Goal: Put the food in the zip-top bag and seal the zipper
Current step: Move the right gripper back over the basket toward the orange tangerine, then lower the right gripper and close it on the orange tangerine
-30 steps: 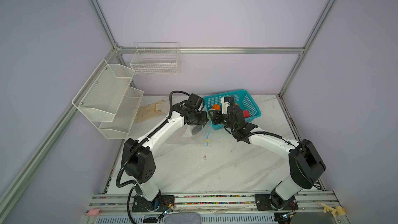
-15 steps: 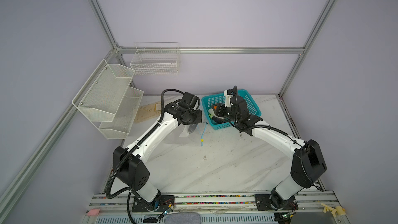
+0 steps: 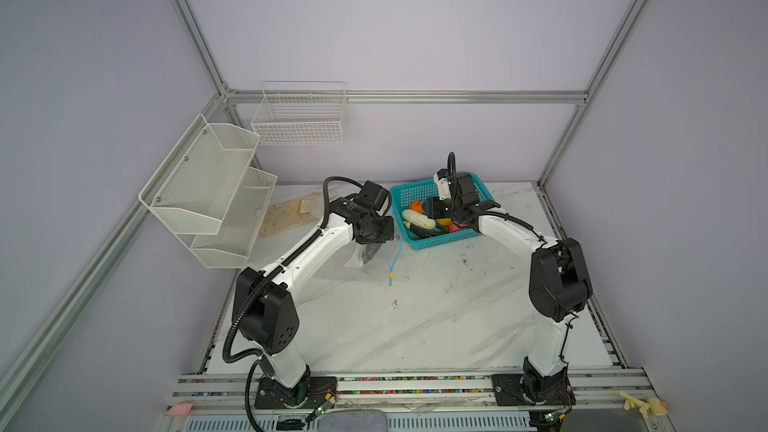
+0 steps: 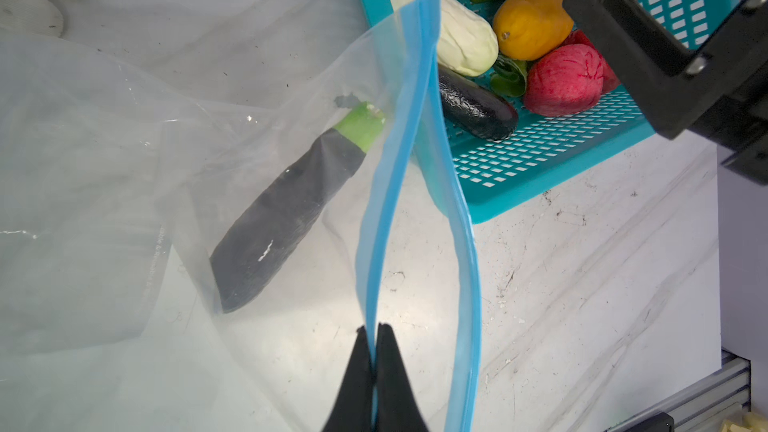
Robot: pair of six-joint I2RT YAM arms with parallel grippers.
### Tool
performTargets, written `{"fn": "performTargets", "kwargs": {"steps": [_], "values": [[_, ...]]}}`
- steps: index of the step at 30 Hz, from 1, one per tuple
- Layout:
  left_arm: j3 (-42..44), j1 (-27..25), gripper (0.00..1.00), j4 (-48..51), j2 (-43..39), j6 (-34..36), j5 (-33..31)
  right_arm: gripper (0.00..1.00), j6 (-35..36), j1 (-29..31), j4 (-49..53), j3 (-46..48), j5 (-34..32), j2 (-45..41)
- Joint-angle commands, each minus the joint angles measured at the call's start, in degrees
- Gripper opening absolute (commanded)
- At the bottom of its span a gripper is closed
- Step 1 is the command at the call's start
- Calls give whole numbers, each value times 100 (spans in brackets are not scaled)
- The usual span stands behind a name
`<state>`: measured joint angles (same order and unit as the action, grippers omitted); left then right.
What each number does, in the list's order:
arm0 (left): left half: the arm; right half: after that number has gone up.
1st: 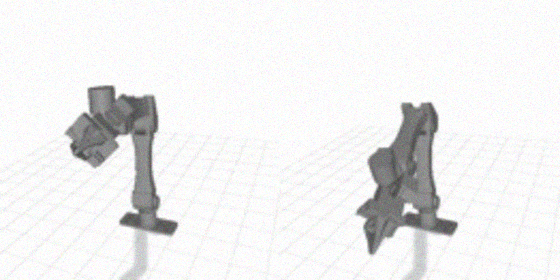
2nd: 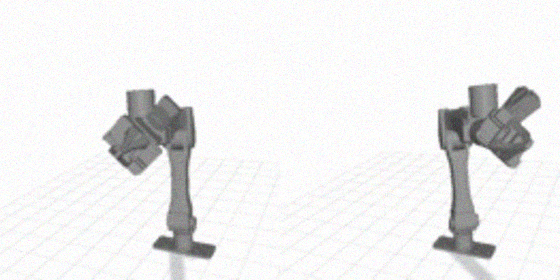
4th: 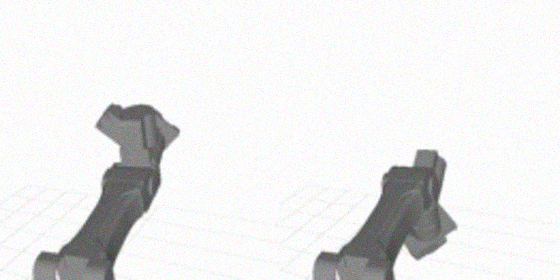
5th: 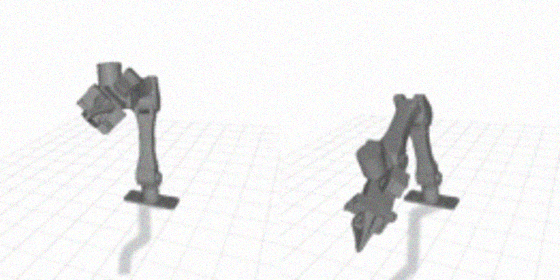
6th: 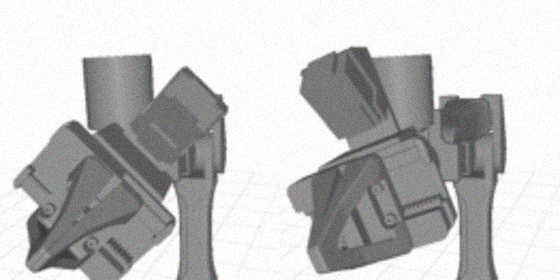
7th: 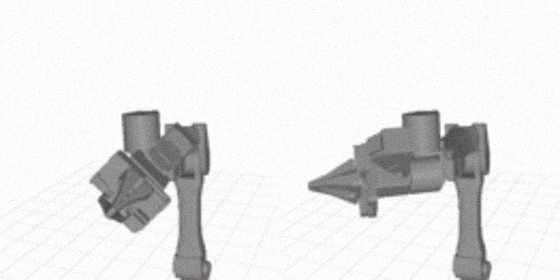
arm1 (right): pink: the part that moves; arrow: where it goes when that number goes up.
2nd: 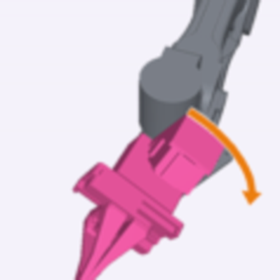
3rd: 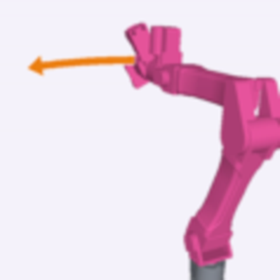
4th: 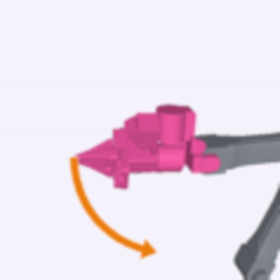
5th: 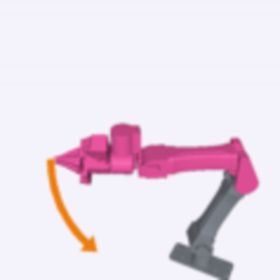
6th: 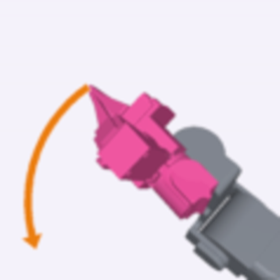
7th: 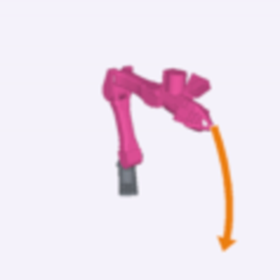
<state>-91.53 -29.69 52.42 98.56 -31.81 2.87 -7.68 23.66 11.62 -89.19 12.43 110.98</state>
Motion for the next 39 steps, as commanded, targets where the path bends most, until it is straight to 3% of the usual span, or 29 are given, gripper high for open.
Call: {"fn": "performTargets", "kwargs": {"steps": [1,10,12,18,27,39], "values": [[-589,21,0,-91,70,124,193,49,715,-100,550,-512,-81,154],[-624,19,0,-171,269,110,389,54,823,-454,1164,-980,-654,584],[-578,18,0,-193,266,108,389,58,797,-455,1155,-1026,-531,650],[-499,17,0,-255,262,87,405,58,771,-229,701,-1306,-188,1102],[-508,14,0,-250,240,65,376,48,432,-111,432,-2355,67,2109],[-539,17,0,-251,315,79,381,34,276,-73,547,-3205,-170,2917]]}}
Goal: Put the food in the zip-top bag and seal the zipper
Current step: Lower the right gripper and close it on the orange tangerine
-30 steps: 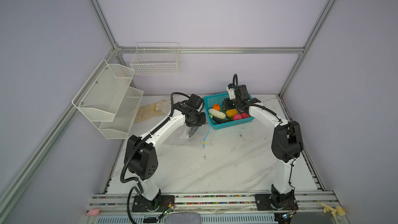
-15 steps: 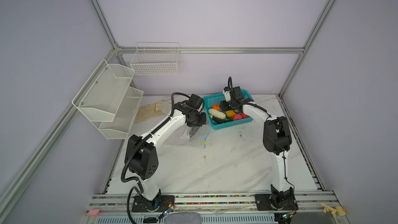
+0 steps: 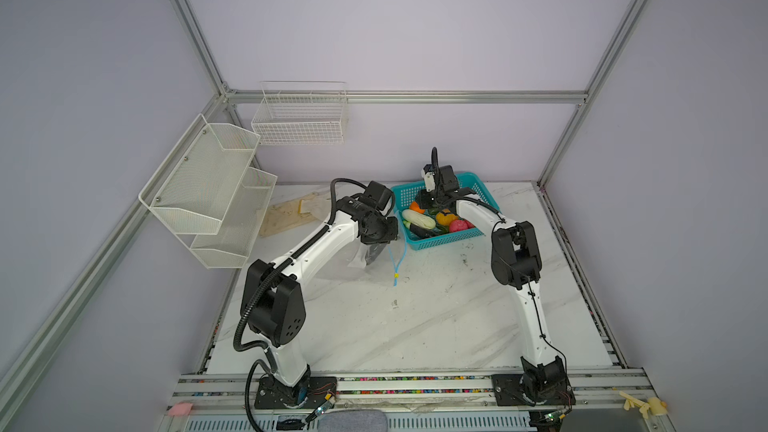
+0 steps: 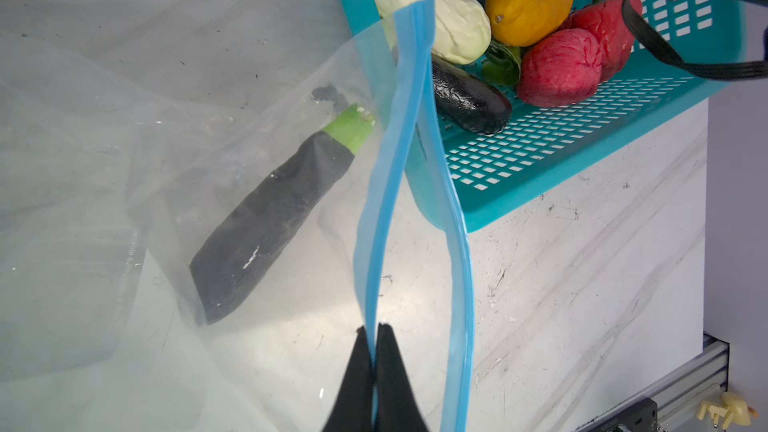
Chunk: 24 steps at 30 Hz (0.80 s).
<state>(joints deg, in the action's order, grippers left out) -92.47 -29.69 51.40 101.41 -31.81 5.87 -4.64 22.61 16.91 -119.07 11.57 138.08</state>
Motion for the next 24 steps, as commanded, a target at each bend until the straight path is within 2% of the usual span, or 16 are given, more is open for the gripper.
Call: {"fn": "performTargets", "kwargs": {"steps": [1,13,18,24], "values": [[-440,16,0,-149,30,72,81,33,-27,41,31,-269,-85,250],[-395,18,0,-151,-29,98,53,18,-102,77,50,-642,-83,553],[-373,16,0,-147,-55,105,37,5,-129,86,88,-731,-111,621],[-369,17,0,-148,-56,105,26,0,-145,93,50,-675,-137,582]]}}
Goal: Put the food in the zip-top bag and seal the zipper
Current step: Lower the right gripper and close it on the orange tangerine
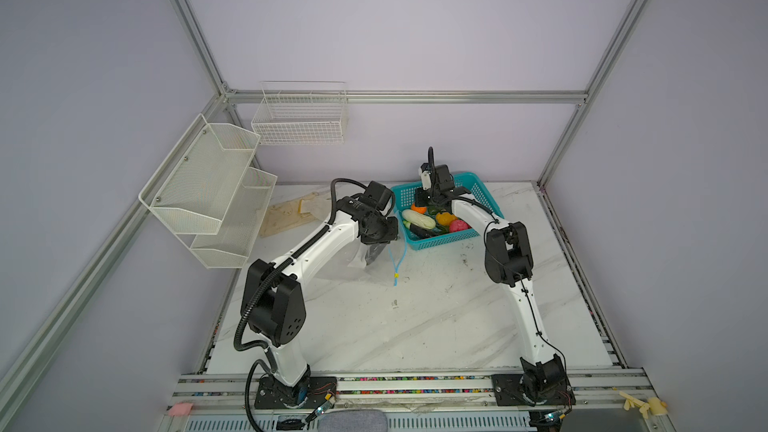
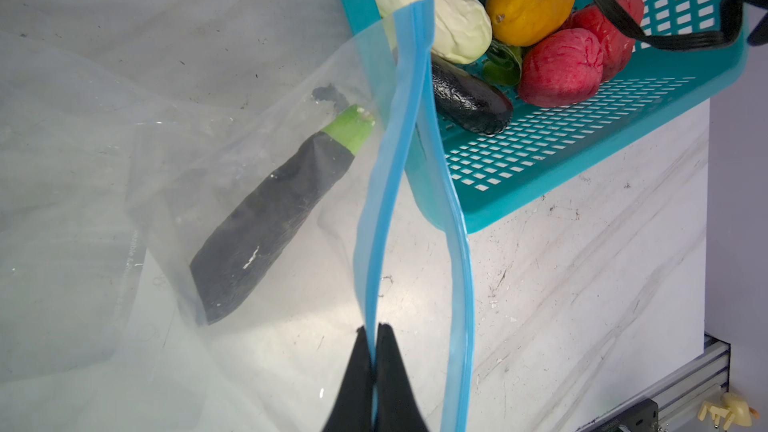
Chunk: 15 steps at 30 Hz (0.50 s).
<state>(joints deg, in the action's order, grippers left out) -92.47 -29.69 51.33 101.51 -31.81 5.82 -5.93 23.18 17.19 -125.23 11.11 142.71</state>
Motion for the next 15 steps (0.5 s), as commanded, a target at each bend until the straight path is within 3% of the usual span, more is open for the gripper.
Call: {"fn": "performTargets", "kwargs": {"steps": [1,15], "values": [[-371,16,0,-141,-68,109,34,0,-13,35,13,-46,-92,116],[-429,23,0,-141,-52,97,22,0,-193,36,21,-125,-530,-389]]}}
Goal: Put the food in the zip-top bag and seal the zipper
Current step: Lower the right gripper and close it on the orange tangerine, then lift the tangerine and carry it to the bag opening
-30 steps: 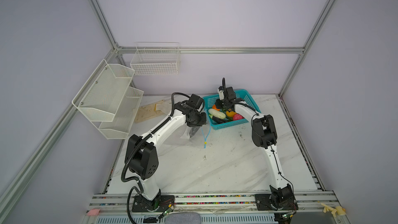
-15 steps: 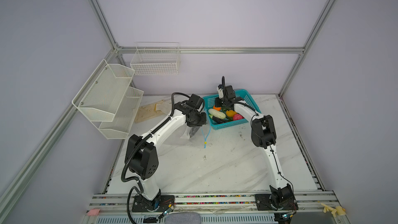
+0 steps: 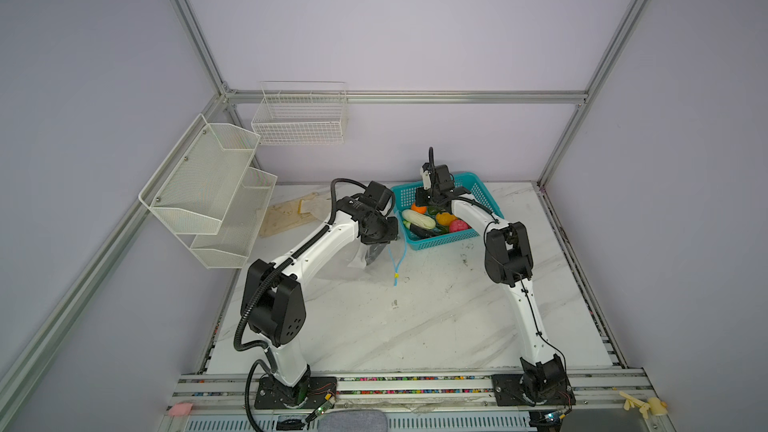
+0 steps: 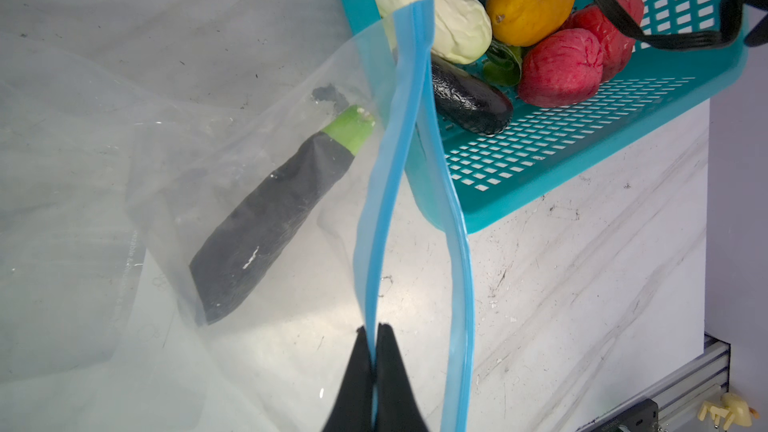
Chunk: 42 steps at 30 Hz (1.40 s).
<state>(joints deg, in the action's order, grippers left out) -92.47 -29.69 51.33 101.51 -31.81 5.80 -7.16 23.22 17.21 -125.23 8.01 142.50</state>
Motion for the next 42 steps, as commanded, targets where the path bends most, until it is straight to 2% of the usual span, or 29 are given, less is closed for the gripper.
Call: {"fn": "performTargets", "kwargs": {"steps": [1,10,15,27,33,39,42], "values": [[-437,16,0,-145,-47,98,22,0,-93,31,19,-117,-237,-437],[-573,60,0,-141,-11,65,114,0,-387,32,-55,276,-169,-1131],[-653,101,0,-141,-1,36,155,0,-637,15,-246,851,13,-1729],[-801,135,0,-150,111,-67,289,0,-2037,7,-1609,3363,1280,-3716],[-915,153,0,-150,192,-70,316,0,-2303,7,-1822,4128,1558,-4546],[-931,183,0,-150,180,-97,316,0,-2752,39,-2233,4813,2157,-4936],[-948,193,0,-150,175,-122,307,0,-2925,127,-2444,5010,2231,-5012]]}}
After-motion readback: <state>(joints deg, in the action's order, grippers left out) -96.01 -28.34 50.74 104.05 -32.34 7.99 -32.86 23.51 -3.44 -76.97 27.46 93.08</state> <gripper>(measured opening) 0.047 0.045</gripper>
